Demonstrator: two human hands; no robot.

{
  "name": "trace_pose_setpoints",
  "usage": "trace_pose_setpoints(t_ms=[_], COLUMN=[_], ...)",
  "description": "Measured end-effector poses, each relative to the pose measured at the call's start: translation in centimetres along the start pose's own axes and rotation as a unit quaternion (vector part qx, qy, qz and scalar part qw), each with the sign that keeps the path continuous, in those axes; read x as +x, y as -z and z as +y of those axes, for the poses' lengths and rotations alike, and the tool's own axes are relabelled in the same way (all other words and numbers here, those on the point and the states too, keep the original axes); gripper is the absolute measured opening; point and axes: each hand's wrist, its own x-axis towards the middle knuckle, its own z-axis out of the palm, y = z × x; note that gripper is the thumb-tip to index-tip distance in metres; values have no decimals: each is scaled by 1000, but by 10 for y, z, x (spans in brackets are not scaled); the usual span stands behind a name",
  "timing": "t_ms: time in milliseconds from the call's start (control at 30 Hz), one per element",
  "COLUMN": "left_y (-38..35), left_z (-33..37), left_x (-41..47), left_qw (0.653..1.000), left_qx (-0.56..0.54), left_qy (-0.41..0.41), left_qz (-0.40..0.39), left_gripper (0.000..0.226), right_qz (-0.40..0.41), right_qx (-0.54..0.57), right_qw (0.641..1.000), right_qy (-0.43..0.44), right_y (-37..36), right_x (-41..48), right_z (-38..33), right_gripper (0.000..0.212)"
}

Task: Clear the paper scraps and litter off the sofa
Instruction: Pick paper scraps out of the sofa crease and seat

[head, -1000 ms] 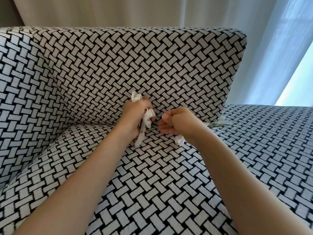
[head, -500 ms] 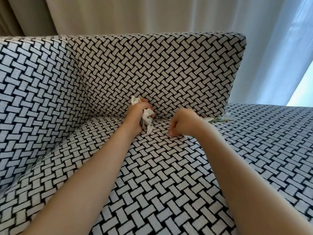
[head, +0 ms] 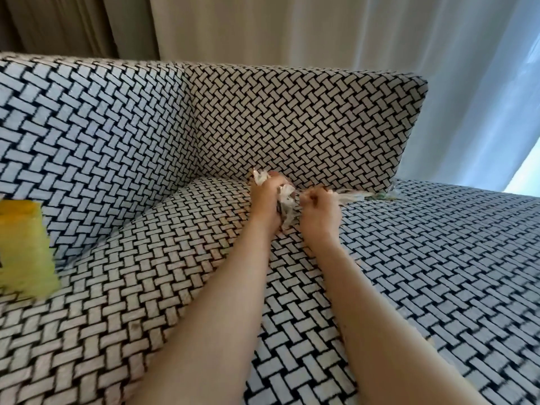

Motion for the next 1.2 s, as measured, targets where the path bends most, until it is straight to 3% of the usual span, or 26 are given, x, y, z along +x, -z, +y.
trace_pose_setpoints(t_ms=[133, 333, 467, 700, 833, 1033, 1200], left_y=[1, -1, -6, 27, 43, 76, 135], left_z=[-7, -9, -3, 35, 68, 125, 166], left_x=[-37, -96, -118, -154, -186, -223, -279], left_qw=[995, 989, 989, 968, 971, 952, 915], left_qx=[-94, -130, -111, -191, -152, -151, -167], left_qy=[36, 20, -11, -56, -72, -133, -169], left_qz=[2, 64, 102, 152, 167, 230, 327], left_gripper=[14, 6, 12, 21, 18, 22, 21], right_qz=[-38, -56, -60, -146, -153, -216, -301], right_qx=[242, 363, 382, 356, 399, 426, 399], right_qw=[963, 916, 903, 906, 879, 852, 835], right_qy=[-109, -161, -187, -178, -211, -214, -229], right_y=[-6, 3, 6, -24, -37, -66, -109], right_x=[-39, -76, -85, -123, -157, -202, -268], right_z=[-9, -12, -16, -44, -70, -121, -152], right_gripper=[18, 20, 18, 24, 28, 34, 33])
